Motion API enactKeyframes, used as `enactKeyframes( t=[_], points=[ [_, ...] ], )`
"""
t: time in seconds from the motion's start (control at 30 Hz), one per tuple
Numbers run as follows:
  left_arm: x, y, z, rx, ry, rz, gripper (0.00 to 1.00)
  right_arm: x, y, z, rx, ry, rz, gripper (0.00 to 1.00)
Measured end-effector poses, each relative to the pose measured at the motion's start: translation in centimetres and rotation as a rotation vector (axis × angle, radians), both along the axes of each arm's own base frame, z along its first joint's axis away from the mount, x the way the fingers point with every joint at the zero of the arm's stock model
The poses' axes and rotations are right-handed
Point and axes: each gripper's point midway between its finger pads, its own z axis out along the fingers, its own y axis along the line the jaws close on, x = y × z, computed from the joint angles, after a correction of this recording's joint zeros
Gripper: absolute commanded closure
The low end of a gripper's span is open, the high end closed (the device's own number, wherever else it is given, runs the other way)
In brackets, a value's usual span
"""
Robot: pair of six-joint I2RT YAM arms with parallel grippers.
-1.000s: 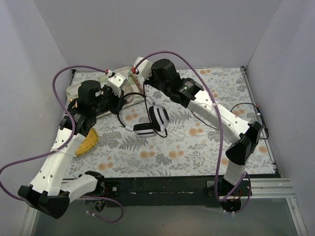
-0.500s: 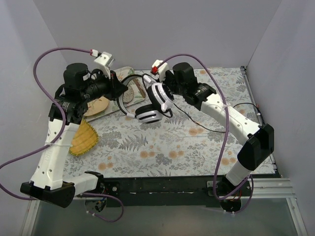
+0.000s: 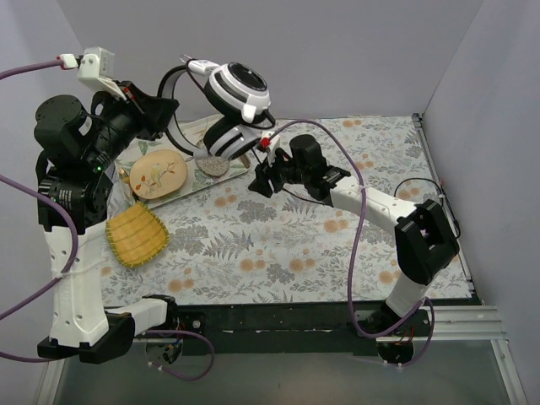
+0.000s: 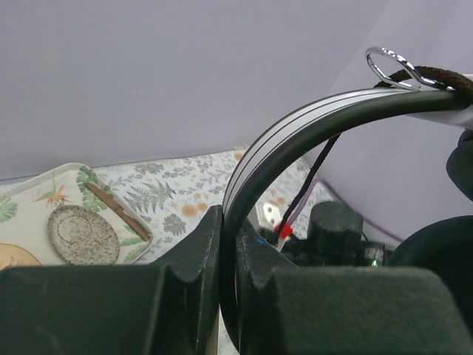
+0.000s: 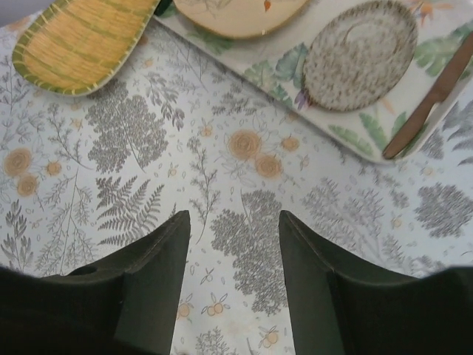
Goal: Wrap the headphones
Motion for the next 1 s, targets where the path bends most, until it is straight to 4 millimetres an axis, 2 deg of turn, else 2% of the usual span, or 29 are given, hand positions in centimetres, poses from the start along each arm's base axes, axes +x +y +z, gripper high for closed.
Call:
enactKeyframes(
  t=[0.13,0.17,0.23,0.27,0.37,0.5,0.67,0.8,0.9,1.0],
  points=[
    [0.8,2.4,1.1,-0.059,-0.006,0.151,1.00,-0.8,-0.4,-5.1,-0.056,0.110,-0.008,0.57],
    [1.1,2.9,1.2,-0.068,-0.005,0.183,1.00,-1.0,-0.5,-6.3,-0.070,0.138,-0.008,0.70],
    [1.7,4.1,1.3,-0.084,-0.005,0.255,1.00,-1.8,-0.8,-8.7,-0.098,0.198,-0.002,0.85],
    [2.0,4.7,1.3,-0.089,-0.009,0.291,1.00,-2.4,-0.9,-9.7,-0.111,0.229,0.002,0.97],
    [3.1,6.5,1.4,-0.102,-0.033,0.400,1.00,-4.1,-1.0,-11.6,-0.138,0.291,0.015,0.99],
    [4.5,9.2,1.4,-0.094,-0.074,0.555,1.00,-6.6,0.6,-11.9,-0.162,0.289,0.073,0.99],
    [6.7,12.5,1.9,-0.030,-0.147,0.742,1.00,-12.0,2.1,-13.5,-0.274,0.286,0.177,0.99],
    [9.1,14.5,1.6,0.050,-0.189,0.856,1.00,-16.1,2.5,-14.5,-0.382,0.269,0.246,0.99],
    [10.5,15.4,0.3,0.132,-0.197,0.910,1.00,-17.8,2.3,-14.1,-0.421,0.246,0.271,0.99],
    [11.7,16.2,-1.9,0.243,-0.203,0.954,1.00,-18.6,1.8,-12.6,-0.443,0.220,0.271,0.99]
  ],
)
